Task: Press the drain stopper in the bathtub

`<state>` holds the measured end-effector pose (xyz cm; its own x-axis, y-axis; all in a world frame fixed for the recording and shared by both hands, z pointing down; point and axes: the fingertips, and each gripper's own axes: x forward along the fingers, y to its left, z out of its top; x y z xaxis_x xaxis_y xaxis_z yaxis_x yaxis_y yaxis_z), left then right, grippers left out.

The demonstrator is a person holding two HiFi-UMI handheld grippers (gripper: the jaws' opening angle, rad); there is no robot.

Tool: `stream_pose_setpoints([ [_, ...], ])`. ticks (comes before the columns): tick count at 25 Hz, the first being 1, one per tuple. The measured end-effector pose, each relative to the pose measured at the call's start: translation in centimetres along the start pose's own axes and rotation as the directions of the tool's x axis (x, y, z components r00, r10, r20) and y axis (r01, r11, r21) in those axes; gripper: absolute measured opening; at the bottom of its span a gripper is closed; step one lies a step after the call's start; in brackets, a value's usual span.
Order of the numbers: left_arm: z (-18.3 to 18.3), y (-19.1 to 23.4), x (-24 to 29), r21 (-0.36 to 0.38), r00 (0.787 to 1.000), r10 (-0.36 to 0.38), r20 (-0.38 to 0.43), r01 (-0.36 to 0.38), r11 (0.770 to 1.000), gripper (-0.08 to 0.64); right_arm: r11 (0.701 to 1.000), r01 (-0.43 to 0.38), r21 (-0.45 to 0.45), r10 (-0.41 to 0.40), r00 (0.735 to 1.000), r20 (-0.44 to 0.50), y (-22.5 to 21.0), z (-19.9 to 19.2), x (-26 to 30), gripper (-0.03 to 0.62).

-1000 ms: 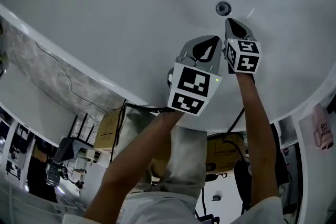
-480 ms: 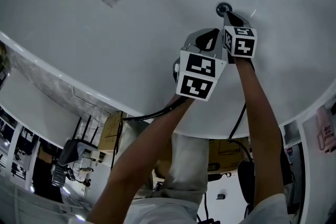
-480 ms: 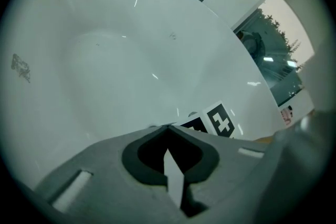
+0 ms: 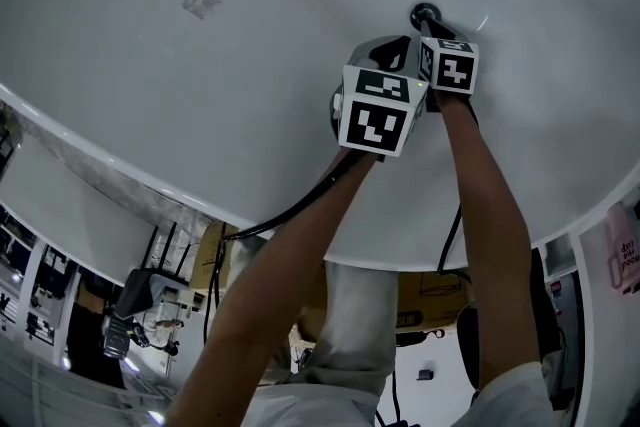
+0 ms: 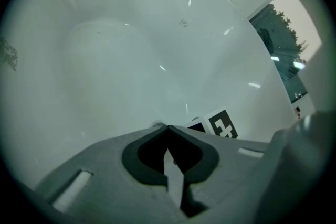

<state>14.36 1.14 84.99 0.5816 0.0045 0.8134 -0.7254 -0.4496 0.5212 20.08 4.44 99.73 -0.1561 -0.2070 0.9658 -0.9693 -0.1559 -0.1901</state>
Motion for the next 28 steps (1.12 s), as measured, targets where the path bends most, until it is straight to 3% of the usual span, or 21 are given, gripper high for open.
stream_pose_setpoints([
  [9,0.3,0.5,1.2,0.008,1.000,0.002,-0.014,-0.002,1.000,0.003,0.997,0.009,0.074,-0.009,1.000,-0.006,-0.3,-0.1,1.5,0.005],
  [19,0.5,0.8,0.4,0.046,0.999,0.002,-0.036,0.000,0.999,0.003,0.997,0.052,-0.060,-0.057,0.995,-0.079,-0.5,0.8,2.4,0.008],
  [22,0.1,0.9,0.0,0.059,0.999,0.011,-0.048,-0.009,0.998,0.003,1.000,0.011,-0.009,-0.012,0.996,-0.089,-0.6,0.1,1.4,0.008],
  [26,0.3,0.3,-0.5,0.063,0.999,0.014,-0.044,-0.011,0.998,0.003,0.999,-0.013,-0.050,0.009,0.997,-0.082,-0.8,-0.1,-0.1,0.005],
  [28,0.6,-0.2,-0.8,0.078,0.999,0.009,-0.033,-0.006,0.997,0.003,1.000,-0.011,-0.021,0.010,0.999,-0.054,-1.1,0.4,-0.7,0.005],
])
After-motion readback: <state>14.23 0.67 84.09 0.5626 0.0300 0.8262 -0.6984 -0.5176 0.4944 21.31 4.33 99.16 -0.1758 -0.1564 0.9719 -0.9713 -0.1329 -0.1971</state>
